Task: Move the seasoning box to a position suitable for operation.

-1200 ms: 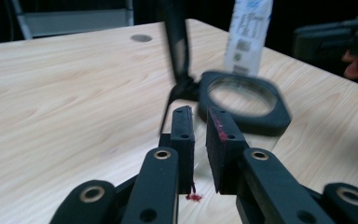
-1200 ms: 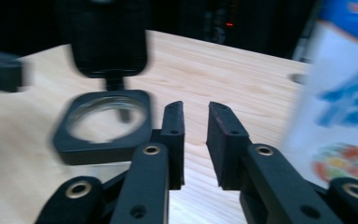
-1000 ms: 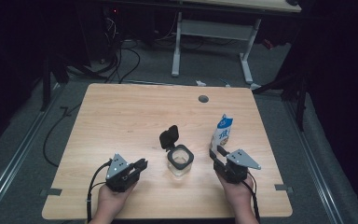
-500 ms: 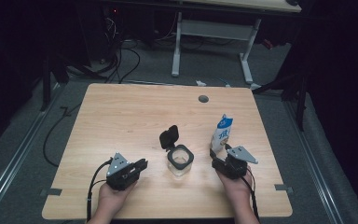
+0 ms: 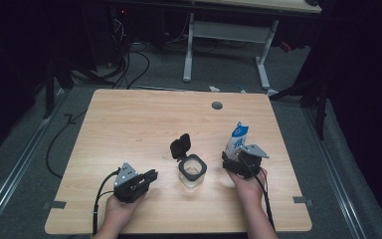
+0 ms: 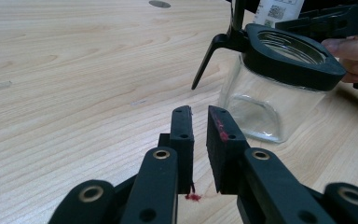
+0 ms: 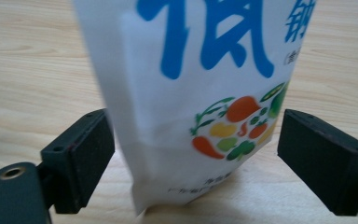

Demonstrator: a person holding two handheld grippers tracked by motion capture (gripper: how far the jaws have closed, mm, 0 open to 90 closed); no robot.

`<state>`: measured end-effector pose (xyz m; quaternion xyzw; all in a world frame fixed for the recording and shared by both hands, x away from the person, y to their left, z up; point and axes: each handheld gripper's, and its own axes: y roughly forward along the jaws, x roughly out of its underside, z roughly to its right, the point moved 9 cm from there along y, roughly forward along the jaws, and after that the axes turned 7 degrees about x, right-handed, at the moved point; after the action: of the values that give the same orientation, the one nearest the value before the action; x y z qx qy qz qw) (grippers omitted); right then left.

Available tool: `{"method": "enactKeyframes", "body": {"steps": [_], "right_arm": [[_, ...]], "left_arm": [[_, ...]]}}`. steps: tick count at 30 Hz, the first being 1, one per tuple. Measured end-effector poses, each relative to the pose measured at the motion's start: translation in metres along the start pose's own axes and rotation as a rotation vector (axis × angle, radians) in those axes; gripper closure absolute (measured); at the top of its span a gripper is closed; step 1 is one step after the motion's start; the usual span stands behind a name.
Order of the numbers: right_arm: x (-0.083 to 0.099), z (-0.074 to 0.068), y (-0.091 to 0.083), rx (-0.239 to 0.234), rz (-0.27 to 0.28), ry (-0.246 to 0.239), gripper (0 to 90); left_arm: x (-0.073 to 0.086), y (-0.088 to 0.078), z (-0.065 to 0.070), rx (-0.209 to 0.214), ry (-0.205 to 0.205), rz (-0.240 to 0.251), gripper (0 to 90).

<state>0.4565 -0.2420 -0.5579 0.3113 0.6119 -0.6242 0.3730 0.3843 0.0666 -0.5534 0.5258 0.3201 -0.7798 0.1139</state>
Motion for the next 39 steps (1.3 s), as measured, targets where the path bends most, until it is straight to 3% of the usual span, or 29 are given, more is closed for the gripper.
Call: {"method": "enactKeyframes", "body": {"steps": [4, 11, 17, 22, 28, 33, 39], "right_arm": [[-0.001, 0.001, 0.003, -0.007, 0.003, 0.015, 20.6], [-0.001, 0.001, 0.001, -0.034, 0.027, -0.018, 40.3], [0.002, -0.006, -0.003, -0.077, 0.045, -0.067, 49.3], [0.005, -0.009, -0.007, -0.112, 0.055, -0.078, 50.6], [0.011, -0.004, -0.011, -0.107, 0.044, -0.074, 45.8], [0.01, -0.002, -0.019, -0.09, 0.074, -0.064, 43.5], [0.006, -0.002, -0.026, -0.093, 0.12, -0.076, 58.5]], "left_arm": [[0.0, -0.001, -0.001, -0.002, -0.004, 0.002, 80.7], [0.001, 0.0, -0.002, -0.002, -0.008, -0.002, 80.7], [0.002, 0.001, -0.001, 0.001, -0.007, -0.004, 80.6], [0.002, 0.001, -0.001, 0.003, -0.006, -0.005, 80.6], [0.002, 0.001, 0.0, 0.003, -0.005, -0.009, 80.1], [0.003, 0.002, -0.001, -0.001, -0.006, -0.011, 79.7], [0.003, 0.001, -0.002, -0.006, -0.008, -0.01, 79.7]]}}
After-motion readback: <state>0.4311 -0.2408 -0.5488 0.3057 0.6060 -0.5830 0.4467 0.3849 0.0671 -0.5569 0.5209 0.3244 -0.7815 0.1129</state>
